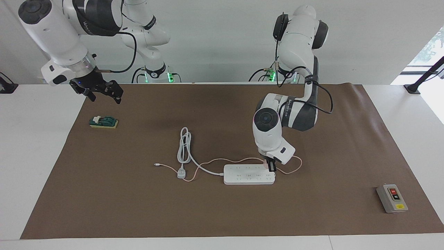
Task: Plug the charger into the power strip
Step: 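Press the pink plug into the socket with the left gripper, then open the left gripper and withdraw it from the plug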
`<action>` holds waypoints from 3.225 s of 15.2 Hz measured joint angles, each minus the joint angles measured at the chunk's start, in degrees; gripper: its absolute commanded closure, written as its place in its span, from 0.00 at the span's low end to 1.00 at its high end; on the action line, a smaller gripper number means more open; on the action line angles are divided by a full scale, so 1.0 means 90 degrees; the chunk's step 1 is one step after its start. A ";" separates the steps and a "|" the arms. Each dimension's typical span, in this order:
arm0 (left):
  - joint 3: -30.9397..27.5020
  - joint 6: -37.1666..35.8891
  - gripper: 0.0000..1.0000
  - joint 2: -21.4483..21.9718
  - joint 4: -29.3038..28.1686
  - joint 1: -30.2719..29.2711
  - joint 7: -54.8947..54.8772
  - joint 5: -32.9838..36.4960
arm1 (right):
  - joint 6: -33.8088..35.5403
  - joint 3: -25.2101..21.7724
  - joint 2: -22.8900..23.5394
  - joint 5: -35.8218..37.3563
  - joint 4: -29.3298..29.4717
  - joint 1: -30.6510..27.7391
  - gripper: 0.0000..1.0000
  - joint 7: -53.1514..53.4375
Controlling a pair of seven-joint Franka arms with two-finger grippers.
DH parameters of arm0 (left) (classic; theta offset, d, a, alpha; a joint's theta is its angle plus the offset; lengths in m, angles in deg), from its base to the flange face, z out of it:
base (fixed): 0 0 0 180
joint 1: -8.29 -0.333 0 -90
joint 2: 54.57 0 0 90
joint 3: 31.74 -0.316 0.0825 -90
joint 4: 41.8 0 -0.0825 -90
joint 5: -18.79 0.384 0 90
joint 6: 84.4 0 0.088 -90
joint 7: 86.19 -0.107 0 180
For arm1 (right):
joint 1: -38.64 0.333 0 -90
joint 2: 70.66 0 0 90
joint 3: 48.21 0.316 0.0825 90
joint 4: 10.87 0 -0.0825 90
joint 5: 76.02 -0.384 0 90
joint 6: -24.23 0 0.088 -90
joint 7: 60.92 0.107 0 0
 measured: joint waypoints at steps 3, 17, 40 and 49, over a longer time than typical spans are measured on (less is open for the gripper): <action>0.0000 0.0013 1.00 -0.0025 0.0007 0.0000 -0.0010 0.0002 | 0.0000 0.0000 0.0000 0.0000 0.0000 0.0000 0.00 0.0000; 0.0004 0.0100 1.00 -0.0115 0.0020 0.0012 -0.0118 0.0030 | 0.0000 0.0000 0.0000 0.0000 0.0000 0.0000 0.00 0.0000; 0.0026 0.0153 0.00 -0.0201 0.0003 0.0003 -0.0886 -0.0068 | 0.0000 0.0000 0.0000 0.0000 0.0000 0.0000 0.00 0.0000; -0.0013 -0.0863 0.00 0.0942 0.0079 -0.0589 -0.2617 -0.0489 | 0.0000 0.0000 -0.0001 0.0000 0.0000 0.0000 0.00 0.0000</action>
